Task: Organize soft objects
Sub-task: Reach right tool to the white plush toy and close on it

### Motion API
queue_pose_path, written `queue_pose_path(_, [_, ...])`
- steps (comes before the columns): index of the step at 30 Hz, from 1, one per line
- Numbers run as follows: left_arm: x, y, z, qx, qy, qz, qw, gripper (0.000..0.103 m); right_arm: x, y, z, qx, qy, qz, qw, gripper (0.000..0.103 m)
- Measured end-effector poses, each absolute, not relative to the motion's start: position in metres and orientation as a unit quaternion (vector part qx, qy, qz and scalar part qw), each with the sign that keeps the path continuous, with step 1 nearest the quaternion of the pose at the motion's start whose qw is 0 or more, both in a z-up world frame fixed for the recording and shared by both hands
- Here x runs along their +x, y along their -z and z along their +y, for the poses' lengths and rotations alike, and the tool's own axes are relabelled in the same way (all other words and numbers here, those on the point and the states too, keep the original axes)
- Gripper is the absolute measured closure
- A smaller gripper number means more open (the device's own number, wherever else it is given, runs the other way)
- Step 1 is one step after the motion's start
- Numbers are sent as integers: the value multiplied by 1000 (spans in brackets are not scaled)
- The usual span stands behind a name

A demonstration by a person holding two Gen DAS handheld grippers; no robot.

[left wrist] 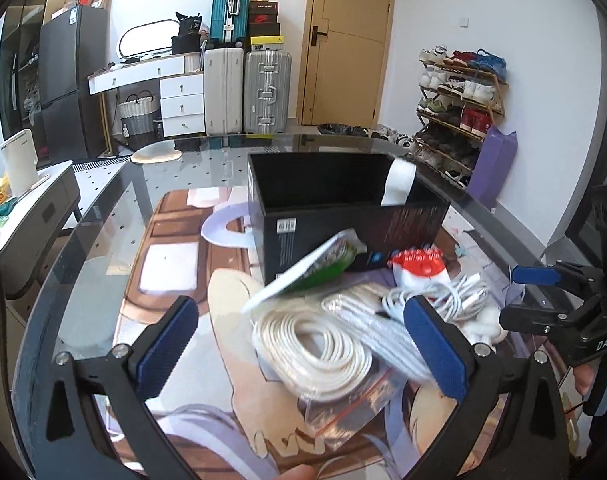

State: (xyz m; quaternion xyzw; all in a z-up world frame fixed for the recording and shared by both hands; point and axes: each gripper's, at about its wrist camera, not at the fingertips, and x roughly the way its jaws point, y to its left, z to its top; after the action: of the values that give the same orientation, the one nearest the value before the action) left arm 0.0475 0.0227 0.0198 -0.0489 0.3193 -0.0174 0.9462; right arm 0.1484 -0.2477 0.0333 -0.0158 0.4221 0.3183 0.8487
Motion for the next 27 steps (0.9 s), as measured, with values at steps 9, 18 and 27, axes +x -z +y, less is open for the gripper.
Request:
queue_pose_path(9, [43, -15, 29, -63, 25, 313, 947, 0, 134, -22, -232, -29, -349, 434, 830, 1])
queue_pose_path(18, [43, -10, 28, -64, 38, 317, 945, 0, 128, -13, -218, -40, -357, 443, 822, 1])
queue_pose_path(27, [41, -8, 22, -51, 45, 320, 945, 0, 126, -9, -208, -63, -337, 436, 832, 1])
